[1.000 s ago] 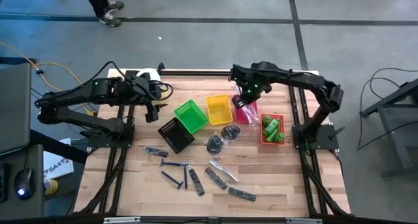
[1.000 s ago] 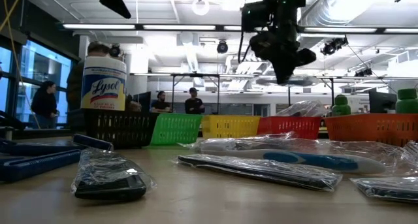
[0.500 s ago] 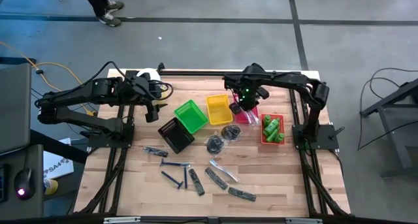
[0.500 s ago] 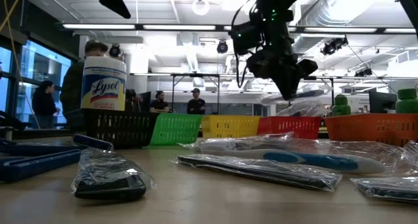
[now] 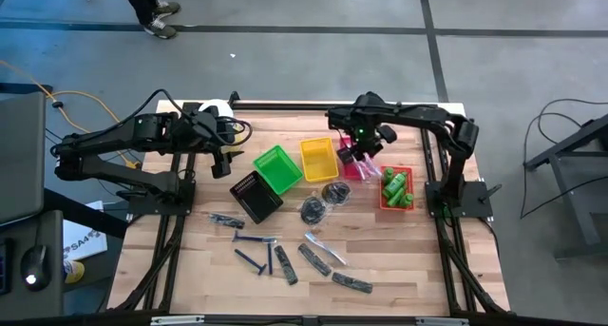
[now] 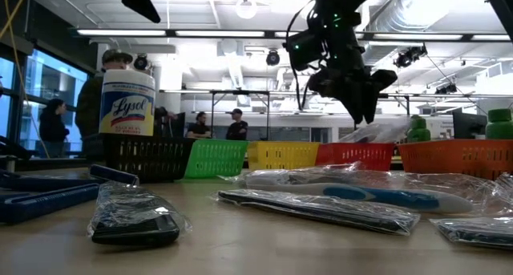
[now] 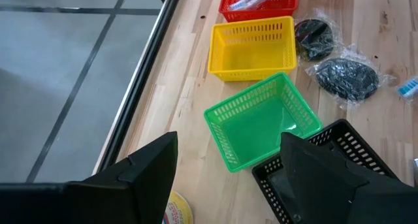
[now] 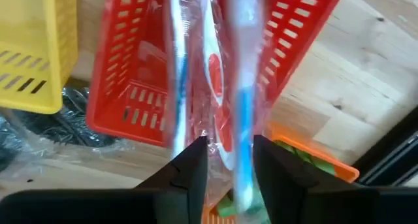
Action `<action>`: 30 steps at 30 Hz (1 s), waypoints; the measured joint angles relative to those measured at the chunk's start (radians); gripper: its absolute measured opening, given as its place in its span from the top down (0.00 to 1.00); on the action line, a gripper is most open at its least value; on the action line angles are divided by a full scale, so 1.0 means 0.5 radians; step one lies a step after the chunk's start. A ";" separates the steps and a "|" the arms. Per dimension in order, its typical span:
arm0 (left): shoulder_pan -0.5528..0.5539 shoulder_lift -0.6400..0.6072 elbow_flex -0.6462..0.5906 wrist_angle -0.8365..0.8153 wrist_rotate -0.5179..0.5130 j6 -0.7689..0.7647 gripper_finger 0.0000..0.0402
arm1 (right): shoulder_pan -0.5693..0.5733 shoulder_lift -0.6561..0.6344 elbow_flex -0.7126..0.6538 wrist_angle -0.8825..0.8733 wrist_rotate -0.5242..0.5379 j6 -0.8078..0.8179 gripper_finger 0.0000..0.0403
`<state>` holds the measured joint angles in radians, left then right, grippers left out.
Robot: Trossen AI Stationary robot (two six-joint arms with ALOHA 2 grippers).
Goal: Pick & Place Travel size toiletries
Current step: Put the blue toothbrush into the red bin
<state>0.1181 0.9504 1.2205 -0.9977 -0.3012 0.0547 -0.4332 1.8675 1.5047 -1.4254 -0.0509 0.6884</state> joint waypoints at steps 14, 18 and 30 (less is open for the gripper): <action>0.000 0.000 0.000 -0.001 0.002 -0.006 0.35 | 0.010 -0.146 0.000 0.037 -0.062 0.153 0.53; 0.000 0.000 0.000 -0.002 0.002 -0.018 0.35 | 0.134 -0.302 0.000 0.110 -0.052 0.277 0.55; 0.000 -0.001 0.000 -0.001 0.002 -0.035 0.35 | 0.897 -0.396 0.002 0.293 -0.060 0.506 0.59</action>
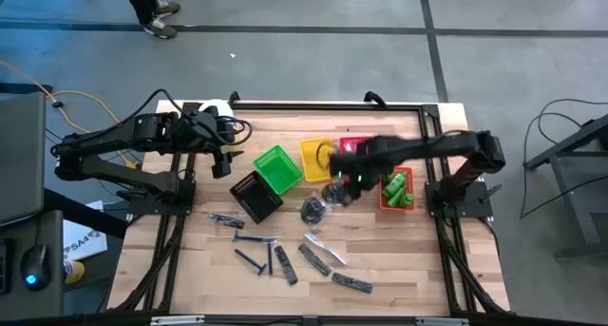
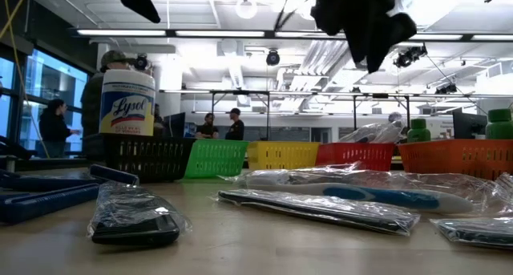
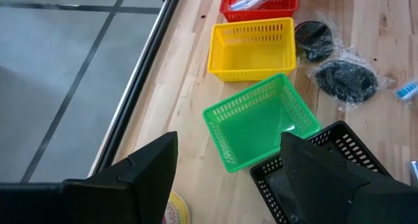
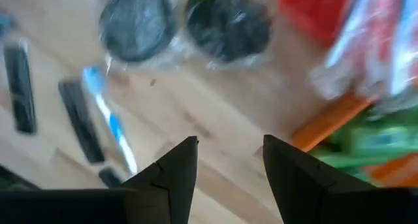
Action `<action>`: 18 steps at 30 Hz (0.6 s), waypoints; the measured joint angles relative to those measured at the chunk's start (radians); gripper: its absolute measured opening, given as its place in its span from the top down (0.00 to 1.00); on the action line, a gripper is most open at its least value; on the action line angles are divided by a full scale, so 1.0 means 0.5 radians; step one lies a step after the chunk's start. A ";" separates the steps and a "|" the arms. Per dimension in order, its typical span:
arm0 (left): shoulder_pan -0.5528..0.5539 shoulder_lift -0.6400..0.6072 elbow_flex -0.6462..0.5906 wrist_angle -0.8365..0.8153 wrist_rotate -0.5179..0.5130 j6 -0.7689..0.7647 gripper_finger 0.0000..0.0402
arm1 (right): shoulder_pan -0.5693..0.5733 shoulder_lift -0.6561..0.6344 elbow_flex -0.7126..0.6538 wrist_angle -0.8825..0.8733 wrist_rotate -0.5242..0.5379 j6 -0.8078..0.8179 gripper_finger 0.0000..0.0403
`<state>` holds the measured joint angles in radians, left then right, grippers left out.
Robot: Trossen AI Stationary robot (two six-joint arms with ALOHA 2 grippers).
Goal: Pick & Place Travel size toiletries
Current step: Put the blue toothbrush into the red bin
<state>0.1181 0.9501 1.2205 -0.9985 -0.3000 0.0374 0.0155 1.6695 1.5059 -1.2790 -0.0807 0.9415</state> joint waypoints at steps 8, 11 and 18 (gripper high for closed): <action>0.000 0.000 0.000 0.000 0.012 0.014 0.35 | 0.435 0.048 -0.003 0.194 0.085 0.314 0.58; 0.000 0.000 0.000 0.000 0.012 0.016 0.35 | 0.543 0.109 -0.002 0.286 0.091 0.325 0.55; 0.000 0.000 0.000 -0.006 0.045 0.019 0.35 | 0.693 0.310 -0.003 0.577 0.107 0.257 0.45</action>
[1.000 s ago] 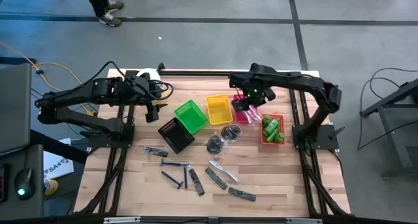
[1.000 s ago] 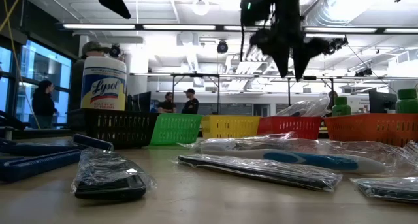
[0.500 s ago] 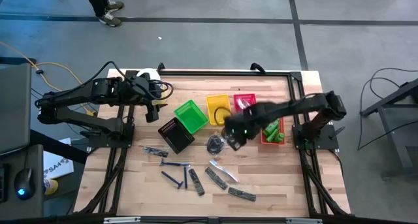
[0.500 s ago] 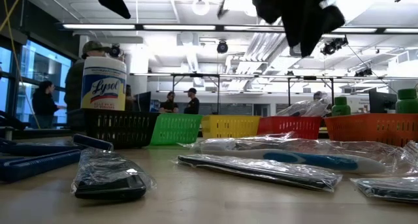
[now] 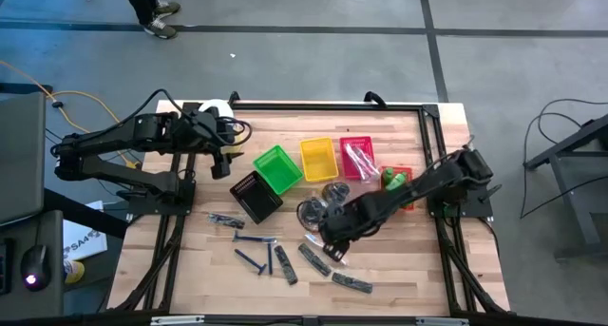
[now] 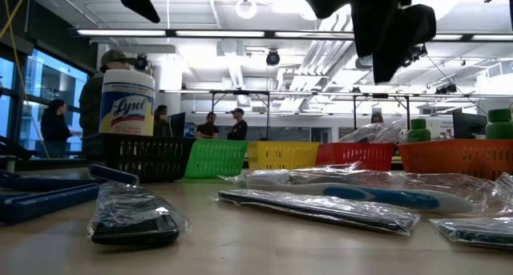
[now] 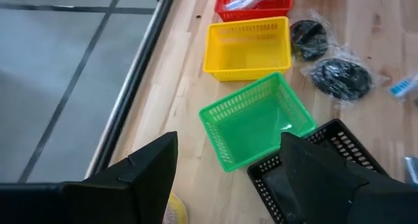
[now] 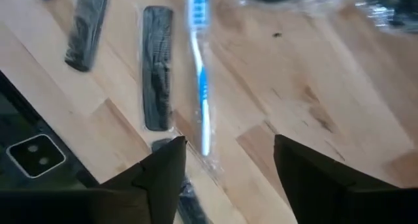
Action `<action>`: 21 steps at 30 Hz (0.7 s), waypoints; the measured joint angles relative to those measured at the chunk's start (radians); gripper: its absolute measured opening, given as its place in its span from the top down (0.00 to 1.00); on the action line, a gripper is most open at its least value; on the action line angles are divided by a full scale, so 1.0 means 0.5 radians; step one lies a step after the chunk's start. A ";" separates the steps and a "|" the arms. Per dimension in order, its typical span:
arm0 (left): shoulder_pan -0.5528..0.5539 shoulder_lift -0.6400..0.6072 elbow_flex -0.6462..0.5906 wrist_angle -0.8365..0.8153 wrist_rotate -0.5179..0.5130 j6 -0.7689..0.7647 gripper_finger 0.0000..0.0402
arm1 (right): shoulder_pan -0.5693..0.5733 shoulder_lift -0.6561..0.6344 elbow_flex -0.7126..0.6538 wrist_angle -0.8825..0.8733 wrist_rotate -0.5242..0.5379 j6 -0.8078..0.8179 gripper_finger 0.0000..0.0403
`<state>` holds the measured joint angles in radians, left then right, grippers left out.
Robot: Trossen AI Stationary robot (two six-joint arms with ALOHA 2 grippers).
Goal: Pick & Place Travel size toiletries
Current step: Put the blue toothbrush into the red bin
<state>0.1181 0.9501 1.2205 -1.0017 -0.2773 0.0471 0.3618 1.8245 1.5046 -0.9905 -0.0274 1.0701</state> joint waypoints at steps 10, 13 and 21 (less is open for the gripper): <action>0.000 0.000 0.001 -0.053 0.016 -0.001 0.35 | 0.092 0.252 0.000 0.221 -0.021 -0.056 0.44; -0.001 0.000 0.001 -0.053 0.016 -0.001 0.35 | 0.111 0.330 0.000 0.302 -0.005 -0.097 0.44; 0.000 0.000 0.001 -0.066 0.016 -0.001 0.35 | 0.115 0.459 -0.001 0.329 0.010 -0.139 0.44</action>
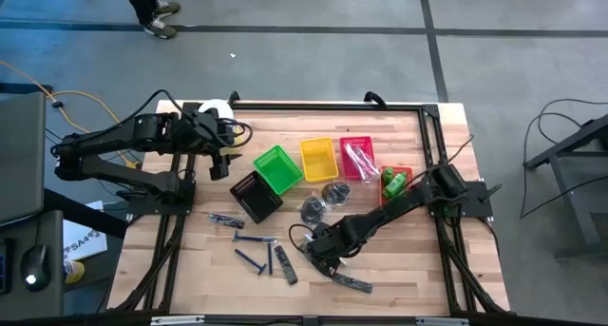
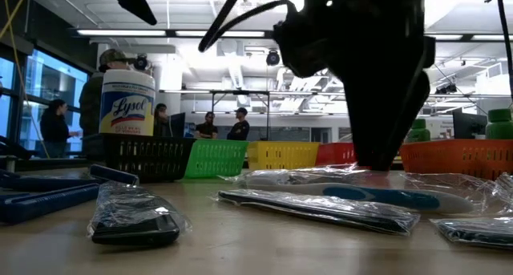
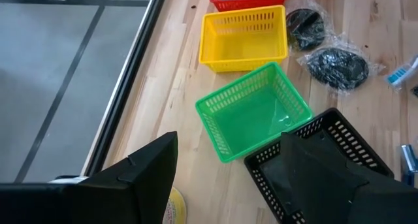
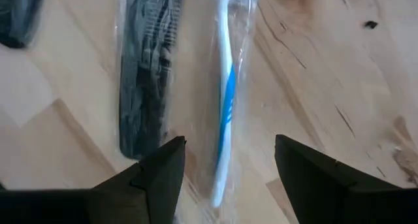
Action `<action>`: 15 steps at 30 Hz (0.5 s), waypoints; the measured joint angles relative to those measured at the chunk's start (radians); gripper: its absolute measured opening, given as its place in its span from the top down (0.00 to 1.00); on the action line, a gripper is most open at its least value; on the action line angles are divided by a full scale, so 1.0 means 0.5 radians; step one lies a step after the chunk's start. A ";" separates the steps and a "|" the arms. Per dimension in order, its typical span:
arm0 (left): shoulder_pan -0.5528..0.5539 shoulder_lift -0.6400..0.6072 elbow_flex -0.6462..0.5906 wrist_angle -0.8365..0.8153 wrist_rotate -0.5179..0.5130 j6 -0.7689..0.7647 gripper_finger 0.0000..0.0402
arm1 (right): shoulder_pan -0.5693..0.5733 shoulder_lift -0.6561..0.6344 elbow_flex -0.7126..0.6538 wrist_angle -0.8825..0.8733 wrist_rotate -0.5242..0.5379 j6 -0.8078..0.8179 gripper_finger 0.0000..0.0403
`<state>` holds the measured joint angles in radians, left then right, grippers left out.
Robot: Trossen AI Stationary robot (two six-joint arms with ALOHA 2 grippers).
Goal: Pick & Place Travel size toiletries
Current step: Put the blue toothbrush into the red bin
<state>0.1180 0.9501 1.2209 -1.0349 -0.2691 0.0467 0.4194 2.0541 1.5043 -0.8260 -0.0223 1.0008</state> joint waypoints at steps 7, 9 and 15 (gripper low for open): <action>0.000 0.000 0.000 -0.045 -0.001 0.000 0.35 | 0.003 0.052 0.000 0.031 0.091 -0.023 0.44; 0.000 0.000 0.000 -0.047 -0.001 0.000 0.35 | 0.003 0.078 0.001 0.039 0.102 -0.022 0.44; 0.000 0.001 0.000 -0.047 -0.002 0.002 0.35 | 0.003 0.149 0.008 0.046 0.104 -0.037 0.44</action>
<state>0.1181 0.9504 1.2209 -1.0584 -0.2699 0.0479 0.4210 2.1284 1.5082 -0.8028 0.0295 0.9821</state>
